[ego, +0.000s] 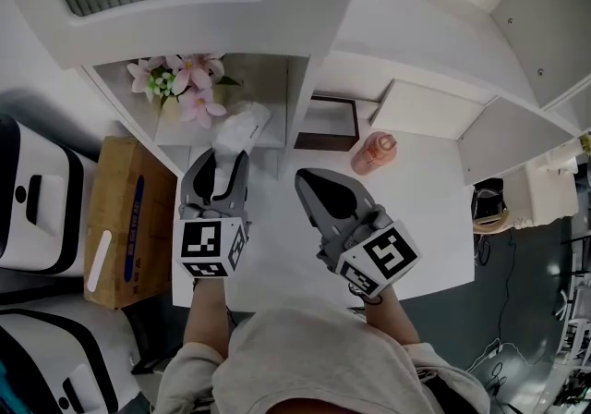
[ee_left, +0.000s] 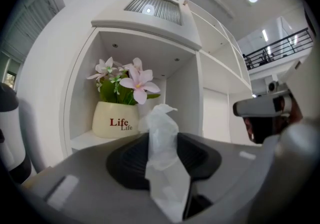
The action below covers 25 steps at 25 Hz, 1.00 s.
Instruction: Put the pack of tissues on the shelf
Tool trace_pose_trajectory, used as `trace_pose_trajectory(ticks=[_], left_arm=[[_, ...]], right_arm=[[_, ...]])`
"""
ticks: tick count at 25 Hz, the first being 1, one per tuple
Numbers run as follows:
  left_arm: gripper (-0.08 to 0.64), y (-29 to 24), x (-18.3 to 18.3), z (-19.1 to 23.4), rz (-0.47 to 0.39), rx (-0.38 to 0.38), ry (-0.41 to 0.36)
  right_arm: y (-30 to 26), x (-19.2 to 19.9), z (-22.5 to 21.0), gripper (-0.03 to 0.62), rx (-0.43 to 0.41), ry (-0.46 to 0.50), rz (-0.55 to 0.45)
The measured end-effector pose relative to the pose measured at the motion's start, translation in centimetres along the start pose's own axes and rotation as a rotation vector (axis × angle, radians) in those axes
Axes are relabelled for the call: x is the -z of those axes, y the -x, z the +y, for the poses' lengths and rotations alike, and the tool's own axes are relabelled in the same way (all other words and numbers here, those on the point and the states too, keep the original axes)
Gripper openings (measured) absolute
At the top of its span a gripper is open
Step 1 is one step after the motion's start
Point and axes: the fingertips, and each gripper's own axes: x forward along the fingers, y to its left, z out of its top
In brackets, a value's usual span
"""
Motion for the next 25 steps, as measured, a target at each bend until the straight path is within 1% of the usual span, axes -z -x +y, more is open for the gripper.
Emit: trace_pose_trajectory(ticks=[5,13,20,25], left_arm=[[0.153,-1.1,0.2,-0.1,0.017,0.012,0.0],[0.153,-2.7,0.3,-0.1,0.041,0.02,0.021],[0.152,-4.2,0.1,-0.4,0.068,0.013,-0.004],[0.152,-4.9,0.1,-0.5,0.08,0.012,-0.007]], right_arm=[[0.0,0.0,-0.3,0.0,0.013,0.0,-0.002],[0.2,0.0,-0.8,0.0,0.028,-0.003,0.0],[0.4,0.0,-1.2,0.0,0.034,-0.007,-0.002],[0.7,0.0,-1.5,0.0,0.042,-0.009,-0.002]])
